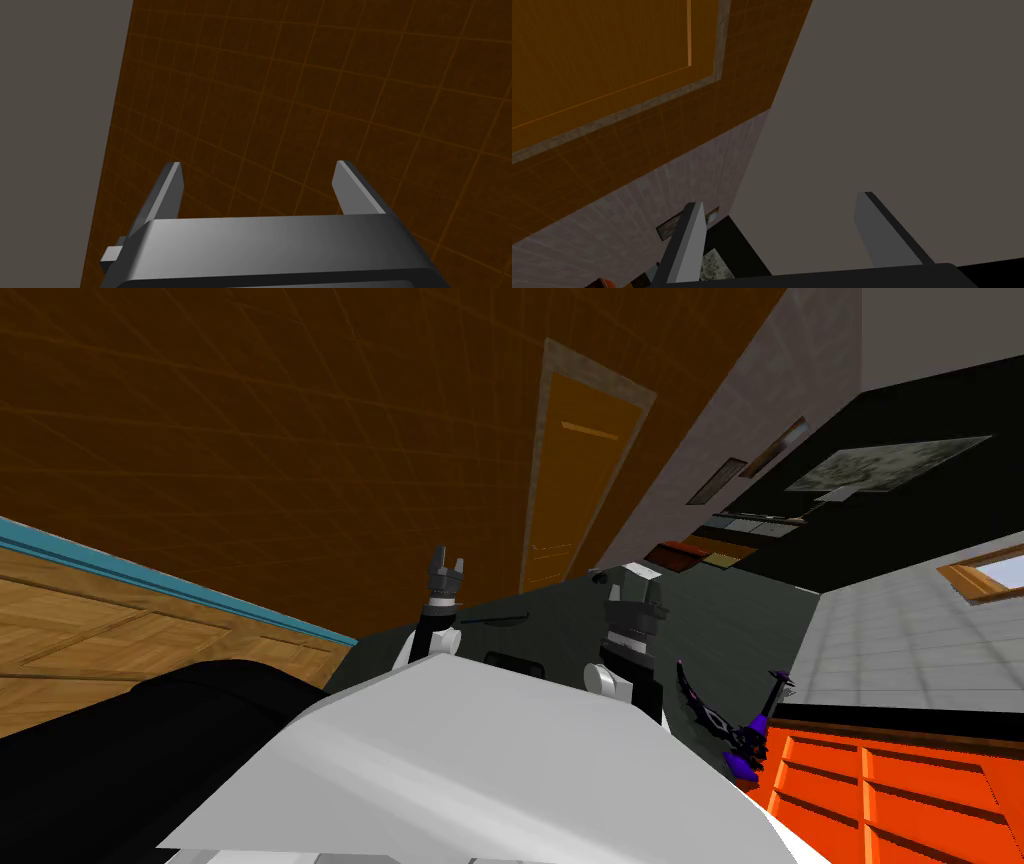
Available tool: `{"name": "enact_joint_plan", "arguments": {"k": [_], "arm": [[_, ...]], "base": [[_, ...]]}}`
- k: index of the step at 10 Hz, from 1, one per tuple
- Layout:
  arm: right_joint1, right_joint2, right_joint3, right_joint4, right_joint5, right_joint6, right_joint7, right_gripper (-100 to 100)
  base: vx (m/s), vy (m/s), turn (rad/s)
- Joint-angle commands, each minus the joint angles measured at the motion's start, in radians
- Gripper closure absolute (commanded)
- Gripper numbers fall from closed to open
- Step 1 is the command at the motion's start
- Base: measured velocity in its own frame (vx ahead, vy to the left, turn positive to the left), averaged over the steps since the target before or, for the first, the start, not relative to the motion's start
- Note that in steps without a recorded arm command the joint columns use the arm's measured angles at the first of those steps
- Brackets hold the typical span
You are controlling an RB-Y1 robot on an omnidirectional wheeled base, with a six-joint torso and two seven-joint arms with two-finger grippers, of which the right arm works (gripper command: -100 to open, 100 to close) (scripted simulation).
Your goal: Pull the door open
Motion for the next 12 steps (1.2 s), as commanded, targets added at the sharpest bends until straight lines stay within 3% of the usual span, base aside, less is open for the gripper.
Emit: {"name": "enact_joint_plan", "arguments": {"k": [1, 12], "arm": [[-0.007, -0.014, 0.011, 0.029, -0.023, -0.016, -0.019, -100], [-0.057, -0.079, 0.092, 0.248, -0.195, -0.132, -0.164, -100]], "base": [[0.073, -0.043, 0.157], [0.124, -0.094, 0.215]]}}
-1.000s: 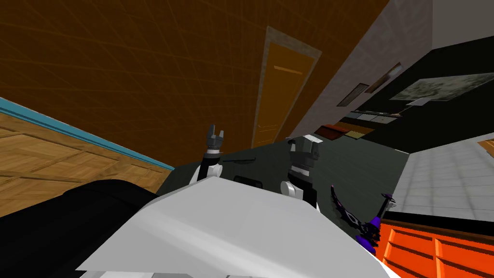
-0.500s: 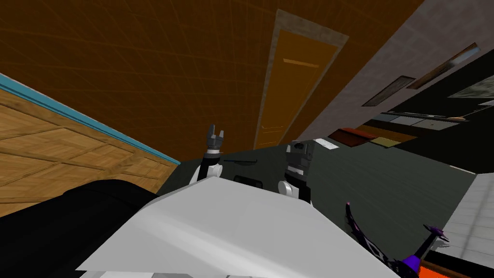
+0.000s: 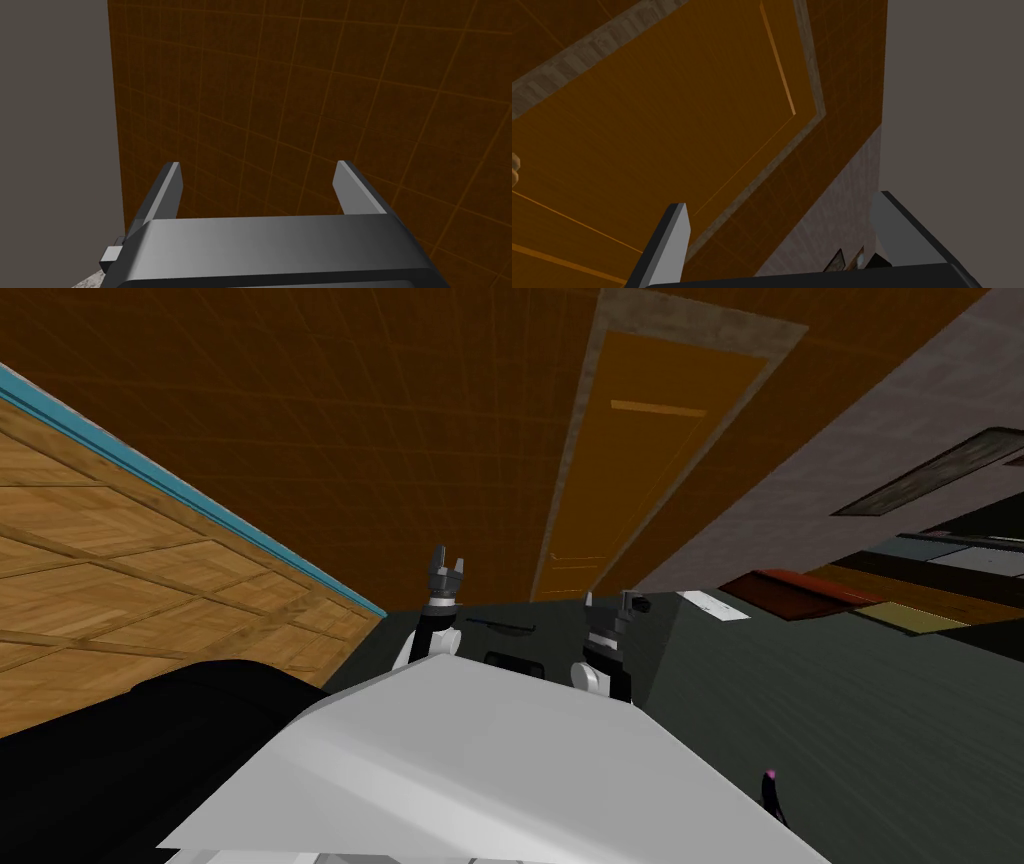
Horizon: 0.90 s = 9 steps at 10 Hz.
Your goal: Pull the door open
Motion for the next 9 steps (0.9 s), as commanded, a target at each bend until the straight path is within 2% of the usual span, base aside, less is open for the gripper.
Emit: {"name": "enact_joint_plan", "arguments": {"k": [1, 6, 7, 9], "arm": [[-0.010, -0.006, 0.017, 0.042, -0.030, -0.023, -0.026, -100], [-0.029, -0.020, 0.047, 0.123, -0.093, -0.066, -0.079, -100], [-0.036, -0.025, 0.060, 0.156, -0.120, -0.083, -0.101, -100], [-0.045, -0.030, 0.072, 0.191, -0.147, -0.102, -0.124, -100]], "base": [[0.086, -0.094, 0.235], [0.071, -0.084, 0.168], [0.072, -0.093, 0.219], [0.086, -0.114, 0.226]]}}
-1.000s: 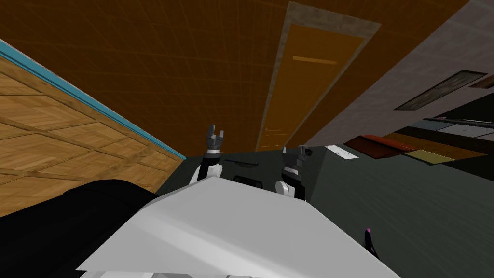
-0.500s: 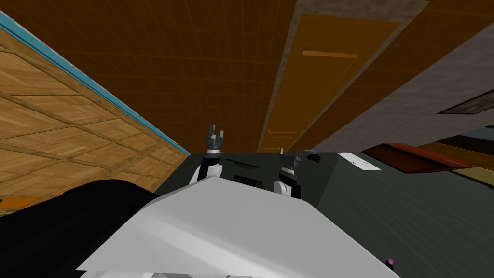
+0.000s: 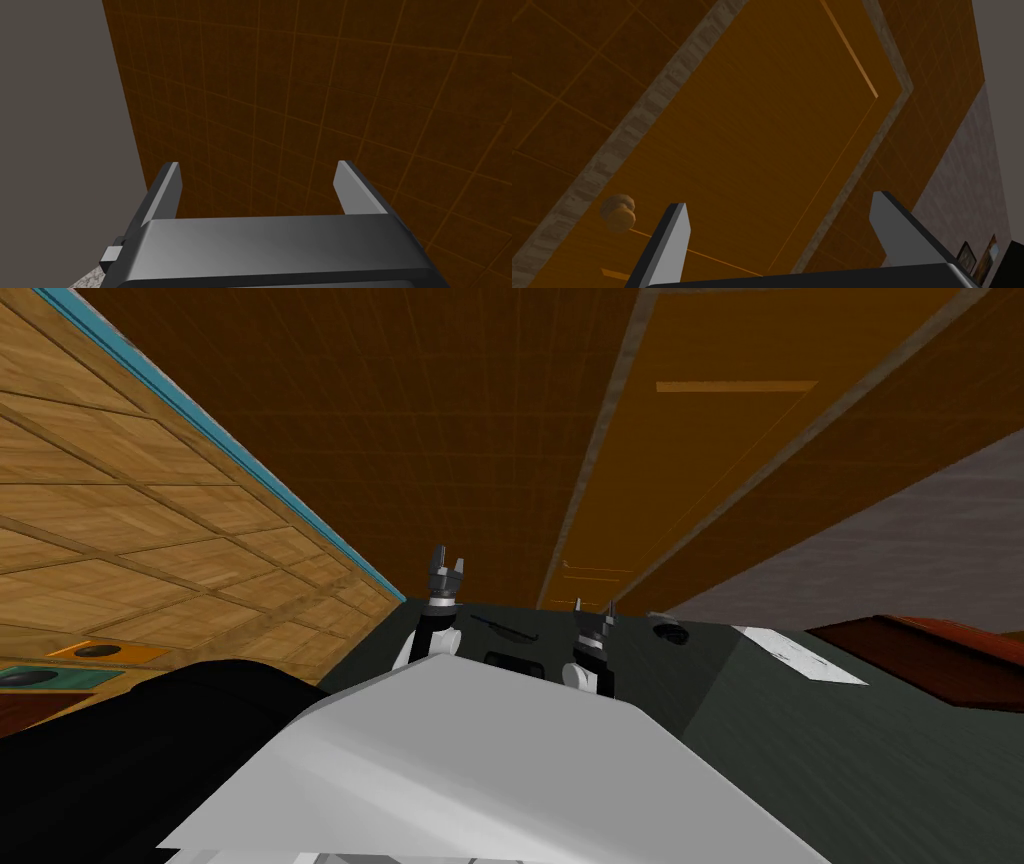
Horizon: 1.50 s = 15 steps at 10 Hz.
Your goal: Pull the door open
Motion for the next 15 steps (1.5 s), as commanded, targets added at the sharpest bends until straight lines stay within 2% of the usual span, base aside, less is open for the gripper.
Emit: {"name": "enact_joint_plan", "arguments": {"k": [1, 11, 12, 15], "arm": [[-0.007, -0.002, 0.013, 0.031, -0.022, -0.018, -0.019, -100], [-0.048, -0.020, 0.079, 0.209, -0.161, -0.112, -0.136, -100], [-0.057, -0.023, 0.092, 0.245, -0.189, -0.131, -0.160, -100], [-0.069, -0.026, 0.112, 0.298, -0.231, -0.159, -0.195, -100]], "base": [[0.052, -0.120, 0.116], [0.053, -0.091, 0.164], [0.045, -0.108, 0.305], [0.046, -0.122, 0.163]]}}
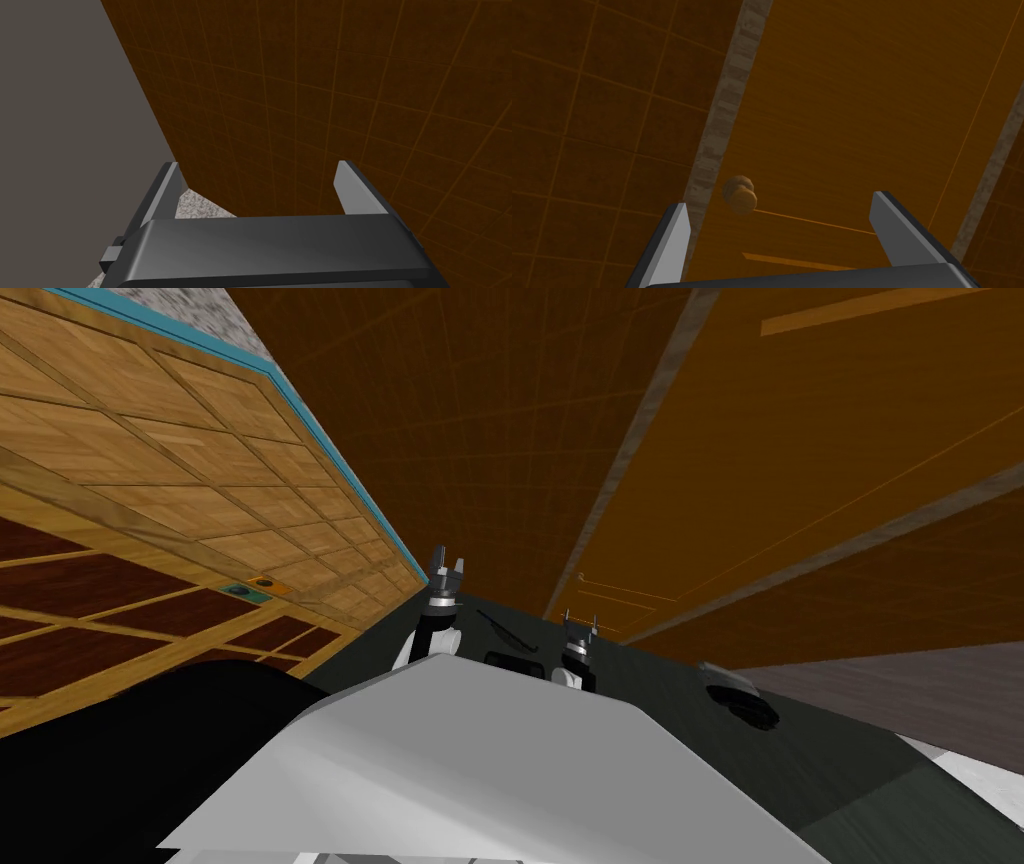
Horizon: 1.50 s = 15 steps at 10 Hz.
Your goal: Pull the door open
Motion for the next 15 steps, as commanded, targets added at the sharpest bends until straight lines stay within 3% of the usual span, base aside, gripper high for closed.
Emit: {"name": "enact_joint_plan", "arguments": {"k": [1, 7, 15], "arm": [[-0.011, -0.002, 0.008, 0.031, -0.024, -0.014, -0.020, -100], [-0.046, -0.010, 0.064, 0.183, -0.143, -0.094, -0.120, -100], [-0.083, -0.014, 0.122, 0.339, -0.264, -0.175, -0.223, -100]], "base": [[0.028, -0.106, 0.138], [0.060, -0.124, 0.212], [0.055, -0.107, 0.141]]}}
